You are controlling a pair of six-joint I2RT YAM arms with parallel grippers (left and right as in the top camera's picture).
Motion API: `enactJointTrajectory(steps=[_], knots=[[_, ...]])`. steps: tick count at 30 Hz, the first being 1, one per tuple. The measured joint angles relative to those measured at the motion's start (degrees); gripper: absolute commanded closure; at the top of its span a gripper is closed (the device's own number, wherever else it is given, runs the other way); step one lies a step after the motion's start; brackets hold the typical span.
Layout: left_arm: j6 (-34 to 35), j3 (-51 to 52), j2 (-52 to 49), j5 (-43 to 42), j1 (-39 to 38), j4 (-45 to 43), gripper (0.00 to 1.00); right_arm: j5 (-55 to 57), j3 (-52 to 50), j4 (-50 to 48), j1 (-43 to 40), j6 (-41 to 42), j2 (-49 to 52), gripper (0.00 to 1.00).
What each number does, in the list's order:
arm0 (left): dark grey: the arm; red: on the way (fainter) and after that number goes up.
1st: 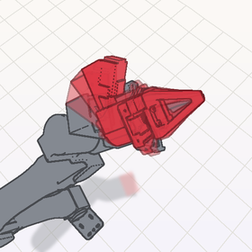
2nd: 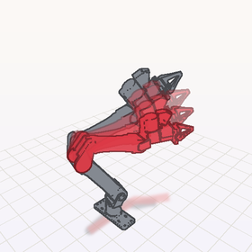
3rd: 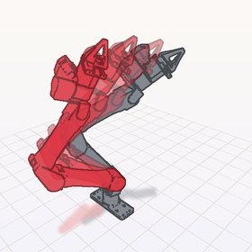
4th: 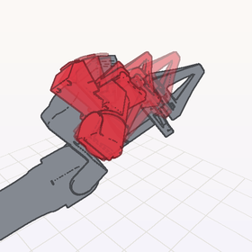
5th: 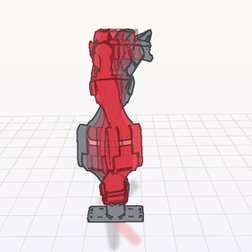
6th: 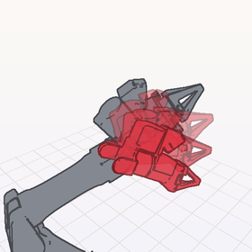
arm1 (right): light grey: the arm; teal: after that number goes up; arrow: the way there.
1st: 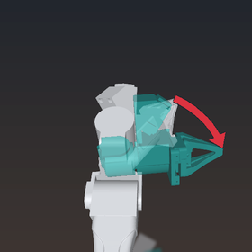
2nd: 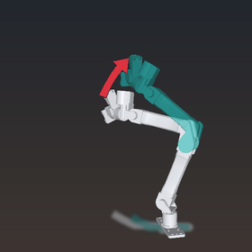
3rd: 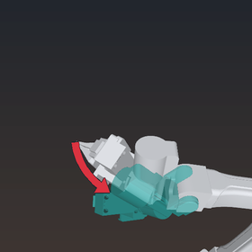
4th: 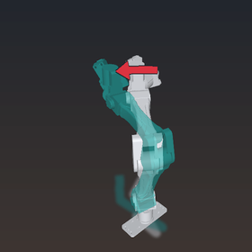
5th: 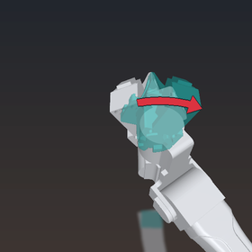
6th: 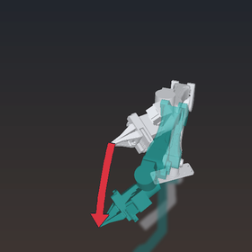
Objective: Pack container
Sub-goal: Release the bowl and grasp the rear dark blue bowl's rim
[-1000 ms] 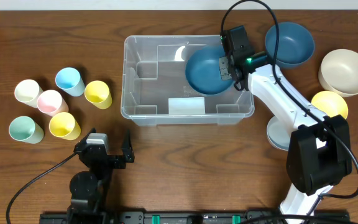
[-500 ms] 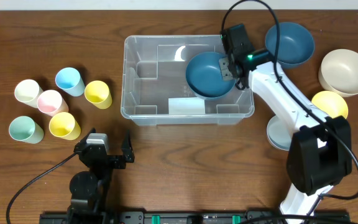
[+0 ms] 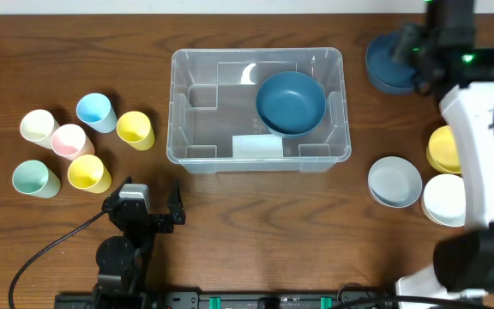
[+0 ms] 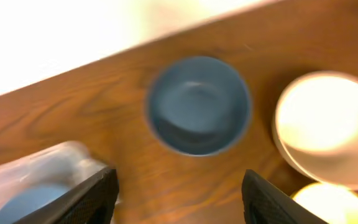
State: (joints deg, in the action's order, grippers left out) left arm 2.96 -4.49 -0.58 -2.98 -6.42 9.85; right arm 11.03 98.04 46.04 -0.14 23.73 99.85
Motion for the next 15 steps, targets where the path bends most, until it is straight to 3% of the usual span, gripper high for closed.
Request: enactJointTrajectory(steps=[8, 15], knots=[[0.0, 0.0, 0.0, 0.0, 0.0, 0.0, 0.02, -6.4, -0.4, -2.3, -6.1, 9.4, 17.6, 0.36], [0.0, 0.0, 0.0, 0.0, 0.0, 0.0, 0.02, -10.2, -0.7, -5.9, -6.4, 11.6, 23.1, 0.41]])
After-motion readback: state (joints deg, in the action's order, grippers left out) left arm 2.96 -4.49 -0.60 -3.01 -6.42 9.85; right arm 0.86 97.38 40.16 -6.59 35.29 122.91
